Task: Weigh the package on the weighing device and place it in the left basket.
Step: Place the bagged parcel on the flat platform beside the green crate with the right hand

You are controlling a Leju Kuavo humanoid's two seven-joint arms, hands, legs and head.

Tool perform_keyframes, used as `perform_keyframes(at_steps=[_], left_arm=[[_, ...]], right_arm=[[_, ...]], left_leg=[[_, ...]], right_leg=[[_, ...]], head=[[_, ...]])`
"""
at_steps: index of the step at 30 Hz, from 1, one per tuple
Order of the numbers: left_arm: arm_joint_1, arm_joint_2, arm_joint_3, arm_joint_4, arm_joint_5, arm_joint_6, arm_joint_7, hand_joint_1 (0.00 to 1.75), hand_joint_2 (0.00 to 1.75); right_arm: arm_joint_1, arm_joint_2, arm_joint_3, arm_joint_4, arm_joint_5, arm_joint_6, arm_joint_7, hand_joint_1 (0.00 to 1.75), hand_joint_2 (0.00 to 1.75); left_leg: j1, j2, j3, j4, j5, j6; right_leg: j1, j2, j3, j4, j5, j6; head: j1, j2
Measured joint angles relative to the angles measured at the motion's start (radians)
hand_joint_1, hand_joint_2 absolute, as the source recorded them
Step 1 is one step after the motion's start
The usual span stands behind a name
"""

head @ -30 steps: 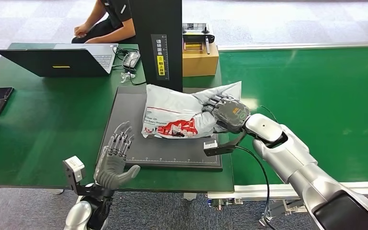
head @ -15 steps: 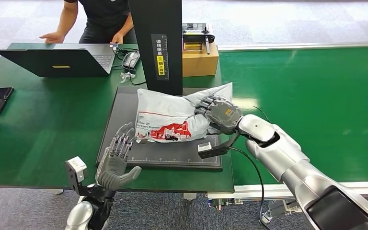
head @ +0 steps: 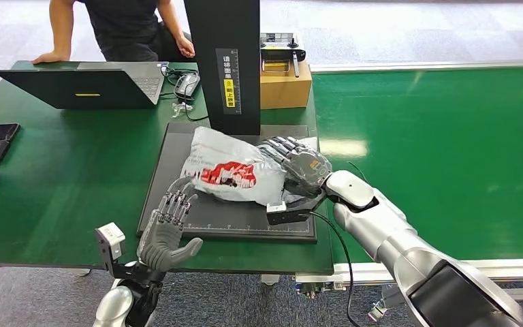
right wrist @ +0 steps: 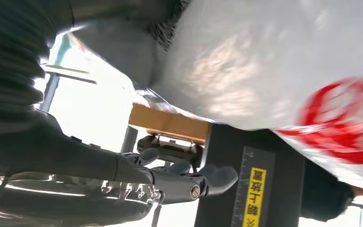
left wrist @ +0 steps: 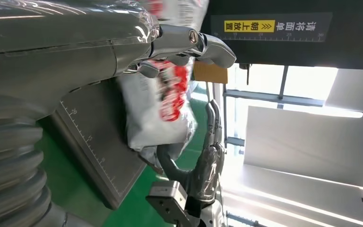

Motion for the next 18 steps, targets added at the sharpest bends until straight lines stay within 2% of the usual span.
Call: perform_keyframes(at_steps=[7, 13, 15, 18], left_arm=[[0.0, 0.006, -0.015, 0.004, 0.007, 0.003, 0.0, 0.0, 1.75], [0.004, 0.009, -0.016, 0.004, 0.016, 0.005, 0.0, 0.0, 1.75], [0.007, 0.01, -0.016, 0.004, 0.022, 0.005, -0.001, 0.0, 1.75], [0.013, 0.012, -0.016, 0.004, 0.034, 0.013, 0.0, 0.0, 1.75]], right_arm=[[0.021, 0.027, -0.041, 0.032, -0.045, -0.13, -0.052, 0.0, 1.75], [0.054, 0.037, -0.088, 0.025, -0.13, -0.147, -0.1, 0.0, 1.75], [0.081, 0.038, -0.118, -0.009, -0.199, -0.15, -0.15, 0.0, 1.75], [0.155, 0.028, -0.172, -0.143, -0.286, -0.179, -0.197, 0.0, 1.75]], left_leg=[[0.0, 0.0, 0.0, 0.0, 0.0, 0.0], [0.0, 0.0, 0.0, 0.0, 0.0, 0.0], [0.0, 0.0, 0.0, 0.0, 0.0, 0.0], [0.0, 0.0, 0.0, 0.0, 0.0, 0.0]], right_leg=[[0.0, 0.0, 0.0, 0.0, 0.0, 0.0], [0.0, 0.0, 0.0, 0.0, 0.0, 0.0], [0.0, 0.0, 0.0, 0.0, 0.0, 0.0], [0.0, 0.0, 0.0, 0.0, -0.001, 0.0]], head=[[0.0, 0.0], [0.0, 0.0], [0.0, 0.0], [0.0, 0.0]])
